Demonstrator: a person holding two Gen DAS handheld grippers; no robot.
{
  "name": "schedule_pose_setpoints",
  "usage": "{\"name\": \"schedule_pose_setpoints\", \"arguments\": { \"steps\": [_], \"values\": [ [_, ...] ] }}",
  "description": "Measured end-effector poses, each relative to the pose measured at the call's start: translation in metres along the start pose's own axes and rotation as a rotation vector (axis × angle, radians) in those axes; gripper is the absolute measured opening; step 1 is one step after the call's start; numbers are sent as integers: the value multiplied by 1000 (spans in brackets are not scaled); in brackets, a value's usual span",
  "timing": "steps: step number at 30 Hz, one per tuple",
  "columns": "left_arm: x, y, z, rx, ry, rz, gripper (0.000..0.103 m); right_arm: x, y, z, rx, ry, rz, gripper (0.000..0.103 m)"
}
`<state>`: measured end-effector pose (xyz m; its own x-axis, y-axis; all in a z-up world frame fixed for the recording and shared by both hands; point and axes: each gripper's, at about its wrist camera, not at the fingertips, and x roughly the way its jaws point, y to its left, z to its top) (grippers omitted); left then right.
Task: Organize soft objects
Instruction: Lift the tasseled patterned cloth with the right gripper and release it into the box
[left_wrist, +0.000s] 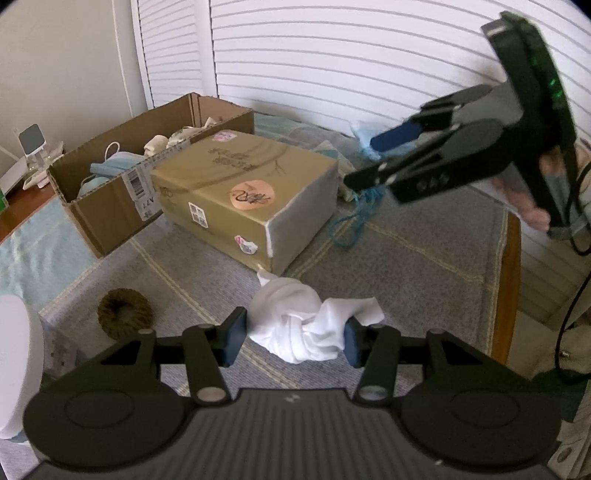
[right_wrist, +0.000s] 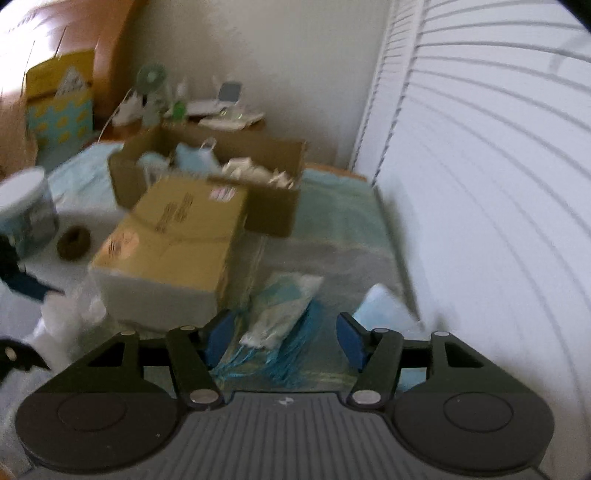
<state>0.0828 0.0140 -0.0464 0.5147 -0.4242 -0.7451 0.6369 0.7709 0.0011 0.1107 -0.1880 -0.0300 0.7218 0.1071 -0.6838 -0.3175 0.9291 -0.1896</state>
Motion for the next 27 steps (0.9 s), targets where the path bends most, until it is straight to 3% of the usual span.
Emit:
{"name": "schedule_pose_setpoints", "arguments": {
  "steps": [11,13,15,27],
  "values": [
    [7,4,1,-7,13,-3,51,19,6,-6,-46,13,-21,62],
    [7,4,1,-10,15,-5,51,25,9,-5,-56,12,-26,54],
    [8,4,2,-11,17,-5,51,29,8,-4,-46,18,-15,34],
    [-9,4,4,-33,-23,7,50,-14,-12,10,7,-64,-2,30]
  ]
}}
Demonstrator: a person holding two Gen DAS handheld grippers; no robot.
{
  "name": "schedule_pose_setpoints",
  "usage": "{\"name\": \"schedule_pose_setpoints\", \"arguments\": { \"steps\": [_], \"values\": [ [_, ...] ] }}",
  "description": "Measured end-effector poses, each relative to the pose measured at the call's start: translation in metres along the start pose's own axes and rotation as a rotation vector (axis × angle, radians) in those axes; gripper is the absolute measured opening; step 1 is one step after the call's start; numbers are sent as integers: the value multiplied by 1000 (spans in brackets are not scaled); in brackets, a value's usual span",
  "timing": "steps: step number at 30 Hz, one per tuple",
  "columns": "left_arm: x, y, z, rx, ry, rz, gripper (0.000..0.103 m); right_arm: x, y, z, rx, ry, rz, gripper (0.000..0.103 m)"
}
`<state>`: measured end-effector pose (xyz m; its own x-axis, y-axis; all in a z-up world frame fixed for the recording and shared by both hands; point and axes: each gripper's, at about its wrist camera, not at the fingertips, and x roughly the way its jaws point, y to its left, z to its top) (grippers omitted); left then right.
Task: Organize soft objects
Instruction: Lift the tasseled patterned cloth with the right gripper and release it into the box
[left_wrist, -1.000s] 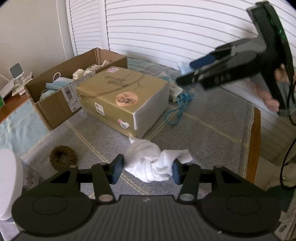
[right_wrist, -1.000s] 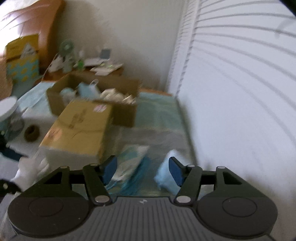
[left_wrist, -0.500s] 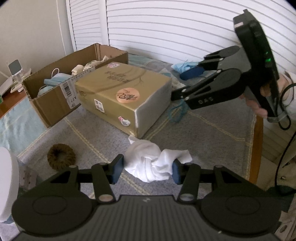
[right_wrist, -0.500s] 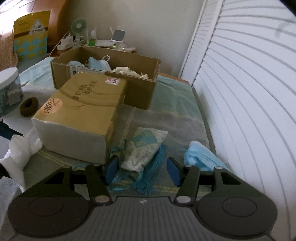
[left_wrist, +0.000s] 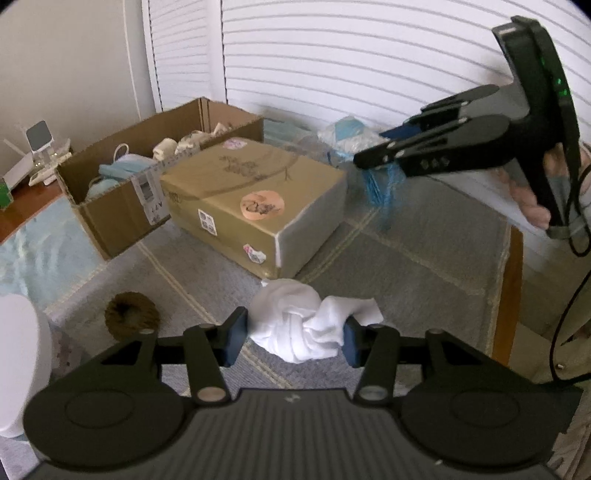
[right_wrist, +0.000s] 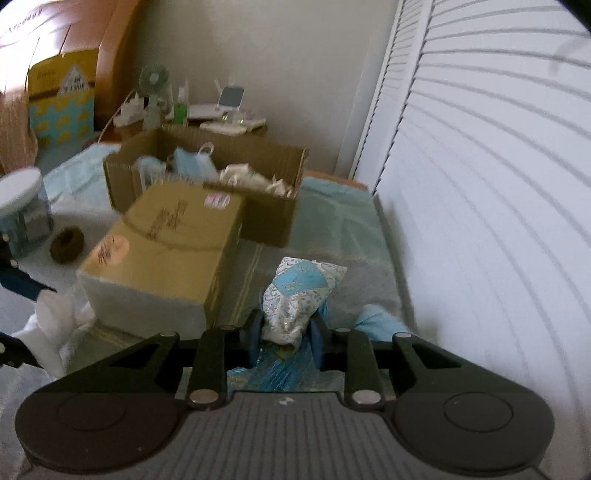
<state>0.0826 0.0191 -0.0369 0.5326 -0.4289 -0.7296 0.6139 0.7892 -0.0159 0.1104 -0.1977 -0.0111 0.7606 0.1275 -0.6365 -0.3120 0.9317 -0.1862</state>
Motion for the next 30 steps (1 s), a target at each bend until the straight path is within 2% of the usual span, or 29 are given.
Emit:
{"name": "schedule_pose_setpoints", "arguments": {
  "steps": [9,14,20,24,30],
  "values": [
    [-16,-3,-3,-9,-40,5,50,-32,-16,42,26,-90,38,30],
    [-21,1,-6,-23,-64,9,50,-30,-16,81,27,-124,106,31],
    [-26,9,-8,-45,-81,24,50,-6,-6,134,14,-144,219,31],
    [-27,16,-9,-67,-81,41,50,19,13,166,-38,-142,266,31],
    [-26,24,-7,-92,-82,60,50,68,38,191,-105,-95,317,31]
  ]
}}
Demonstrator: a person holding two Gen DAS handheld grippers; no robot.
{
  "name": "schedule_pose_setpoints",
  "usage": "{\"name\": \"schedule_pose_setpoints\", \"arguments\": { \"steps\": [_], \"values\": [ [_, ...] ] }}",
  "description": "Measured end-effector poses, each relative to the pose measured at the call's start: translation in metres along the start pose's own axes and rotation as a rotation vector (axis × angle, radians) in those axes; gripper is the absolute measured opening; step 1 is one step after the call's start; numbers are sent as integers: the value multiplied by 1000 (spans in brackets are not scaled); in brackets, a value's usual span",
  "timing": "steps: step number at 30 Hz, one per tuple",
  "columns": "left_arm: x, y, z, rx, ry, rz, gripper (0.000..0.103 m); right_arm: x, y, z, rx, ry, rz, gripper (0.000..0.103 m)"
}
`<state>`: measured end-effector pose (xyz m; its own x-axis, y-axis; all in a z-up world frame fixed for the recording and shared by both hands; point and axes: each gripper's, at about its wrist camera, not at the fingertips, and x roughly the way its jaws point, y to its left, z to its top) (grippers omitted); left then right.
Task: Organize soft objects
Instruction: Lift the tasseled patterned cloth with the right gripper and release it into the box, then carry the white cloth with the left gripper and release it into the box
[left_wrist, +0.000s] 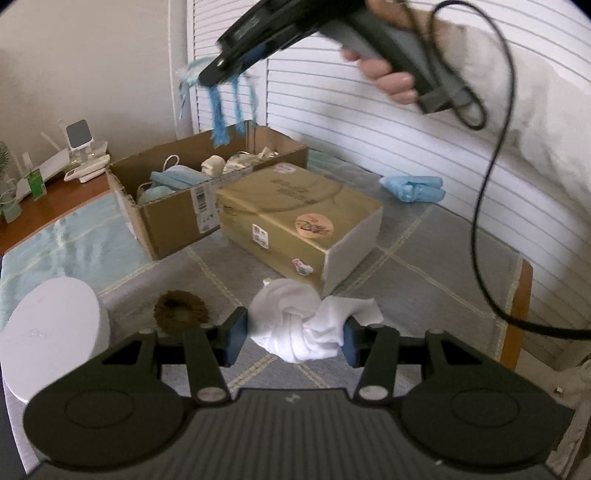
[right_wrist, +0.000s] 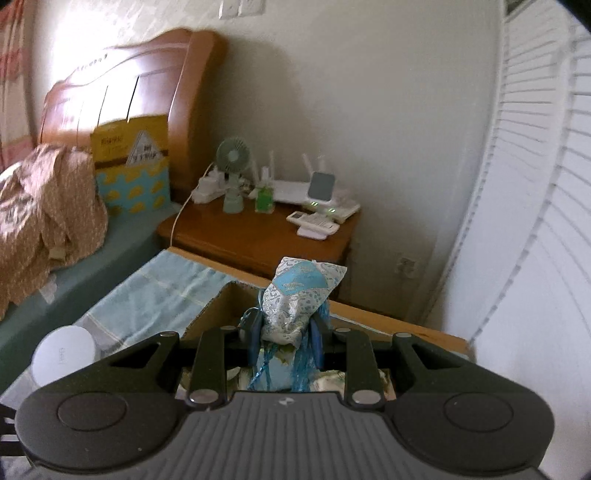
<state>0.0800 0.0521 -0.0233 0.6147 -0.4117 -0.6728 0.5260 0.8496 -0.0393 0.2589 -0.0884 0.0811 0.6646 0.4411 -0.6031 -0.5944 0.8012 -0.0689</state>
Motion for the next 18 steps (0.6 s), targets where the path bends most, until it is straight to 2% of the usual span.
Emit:
{"name": "schedule_pose_setpoints", "arguments": {
  "steps": [2,7,8,9,12,15,18],
  "values": [
    [1,1,2,-1,0,7,50,16,0,1,-9,20,22,31],
    [4,3,5,-2,-3,10,50,45,-3,-10,-32,71,14,34],
    [5,3,6,-3,-1,10,50,47,-5,-14,-31,75,-8,42],
    [5,3,6,-3,0,10,50,49,-7,-17,-21,83,-19,59],
    [6,3,6,0,4,9,50,40,-16,-26,34,66,-23,87],
    [5,3,6,3,9,11,50,26,-20,-34,68,48,-35,103],
    [3,3,7,2,13,12,50,14,-21,-40,88,48,-44,103]
  ]
}}
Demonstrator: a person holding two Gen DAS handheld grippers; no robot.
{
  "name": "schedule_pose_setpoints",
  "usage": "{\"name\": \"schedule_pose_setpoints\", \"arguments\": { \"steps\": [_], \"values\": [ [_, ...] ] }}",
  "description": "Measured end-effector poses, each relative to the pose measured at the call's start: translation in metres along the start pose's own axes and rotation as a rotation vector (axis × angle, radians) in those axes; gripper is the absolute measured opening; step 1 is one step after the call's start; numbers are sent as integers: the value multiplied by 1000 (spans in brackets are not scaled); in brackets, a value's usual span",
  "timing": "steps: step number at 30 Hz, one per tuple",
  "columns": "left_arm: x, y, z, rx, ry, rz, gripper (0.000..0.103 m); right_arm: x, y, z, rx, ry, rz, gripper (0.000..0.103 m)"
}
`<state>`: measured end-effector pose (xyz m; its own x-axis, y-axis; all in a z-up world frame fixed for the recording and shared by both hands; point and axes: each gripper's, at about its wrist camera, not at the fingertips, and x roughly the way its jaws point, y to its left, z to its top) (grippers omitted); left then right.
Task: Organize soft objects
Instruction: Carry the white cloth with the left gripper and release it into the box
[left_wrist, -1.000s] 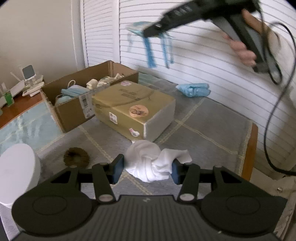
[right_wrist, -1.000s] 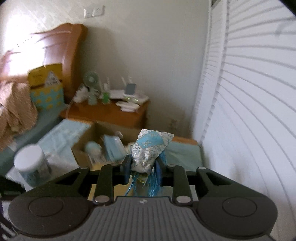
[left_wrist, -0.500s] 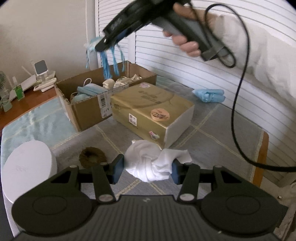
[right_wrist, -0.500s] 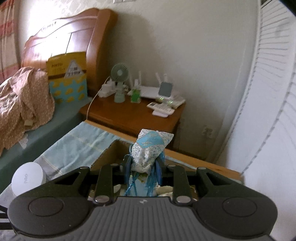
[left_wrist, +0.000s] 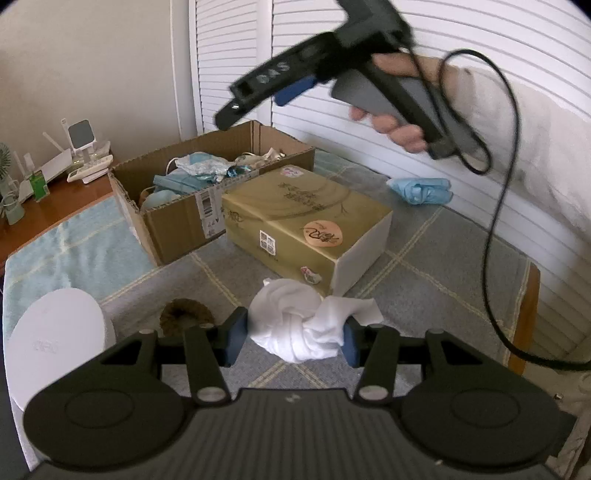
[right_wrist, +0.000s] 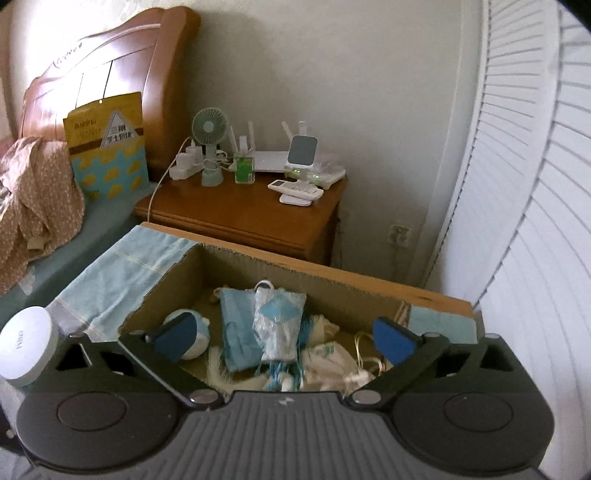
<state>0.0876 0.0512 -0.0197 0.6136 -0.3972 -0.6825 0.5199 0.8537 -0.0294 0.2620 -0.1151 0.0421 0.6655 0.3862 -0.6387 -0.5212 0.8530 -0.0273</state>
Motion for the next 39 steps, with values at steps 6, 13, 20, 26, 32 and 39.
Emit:
{"name": "schedule_pose_setpoints", "arguments": {
  "steps": [6,13,20,26,32,39],
  "values": [
    [-7,4,12,-1,-3,17,50,-21,4,-20,43,21,-30,103],
    [-7,19,43,-16,-11,53,50,-52,6,-49,103,1,-91,103],
    [13,39,92,-33,-45,113,50,-81,1,-76,189,-33,-123,103],
    [44,56,131,-67,-44,149,51,-93,-3,-88,229,-27,-137,103],
    [65,67,143,-114,-61,220,75,-102,-9,-95,270,-42,-136,103],
    [61,71,143,-146,-71,248,92,-111,-10,-95,273,-59,-135,103]
  ]
}}
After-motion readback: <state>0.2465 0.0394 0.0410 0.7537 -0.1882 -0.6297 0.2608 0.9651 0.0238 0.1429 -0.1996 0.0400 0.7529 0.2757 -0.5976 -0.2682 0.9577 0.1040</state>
